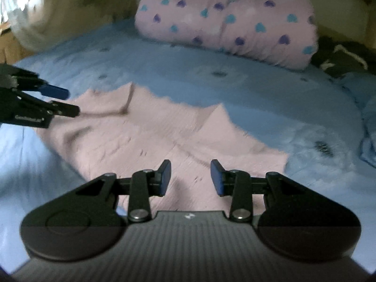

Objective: Fold small clothes

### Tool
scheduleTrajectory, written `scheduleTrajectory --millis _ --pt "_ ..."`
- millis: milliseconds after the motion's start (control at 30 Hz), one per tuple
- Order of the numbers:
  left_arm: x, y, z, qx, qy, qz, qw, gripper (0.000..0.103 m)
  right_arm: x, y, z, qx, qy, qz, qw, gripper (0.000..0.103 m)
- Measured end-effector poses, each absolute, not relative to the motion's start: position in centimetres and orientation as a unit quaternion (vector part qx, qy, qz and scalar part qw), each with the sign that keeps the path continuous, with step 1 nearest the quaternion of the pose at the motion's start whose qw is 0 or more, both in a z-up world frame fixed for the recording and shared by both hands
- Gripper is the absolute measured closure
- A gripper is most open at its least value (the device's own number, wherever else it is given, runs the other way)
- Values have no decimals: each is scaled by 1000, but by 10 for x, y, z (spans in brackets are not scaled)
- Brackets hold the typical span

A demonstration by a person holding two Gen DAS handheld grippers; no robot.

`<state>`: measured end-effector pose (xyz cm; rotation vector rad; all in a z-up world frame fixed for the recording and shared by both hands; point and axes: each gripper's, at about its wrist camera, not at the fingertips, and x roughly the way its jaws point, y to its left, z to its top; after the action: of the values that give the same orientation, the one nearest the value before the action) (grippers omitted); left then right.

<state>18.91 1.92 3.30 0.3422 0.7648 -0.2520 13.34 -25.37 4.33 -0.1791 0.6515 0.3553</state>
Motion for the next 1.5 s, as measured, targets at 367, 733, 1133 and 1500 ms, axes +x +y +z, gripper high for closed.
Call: scheduleTrajectory --millis 367,733,1133,1500 --pt "255 49 19 179 333 5 926 53 181 -257 16 -156 306 52 938 65" --pt "267 95 31 120 347 64 928 52 211 -329 12 -8 312 -37 949 64" --pt "196 90 78 102 379 27 920 24 139 -337 56 79 272 -23 959 63" --pt "150 91 57 72 393 10 916 14 70 -316 51 181 285 -46 940 48"
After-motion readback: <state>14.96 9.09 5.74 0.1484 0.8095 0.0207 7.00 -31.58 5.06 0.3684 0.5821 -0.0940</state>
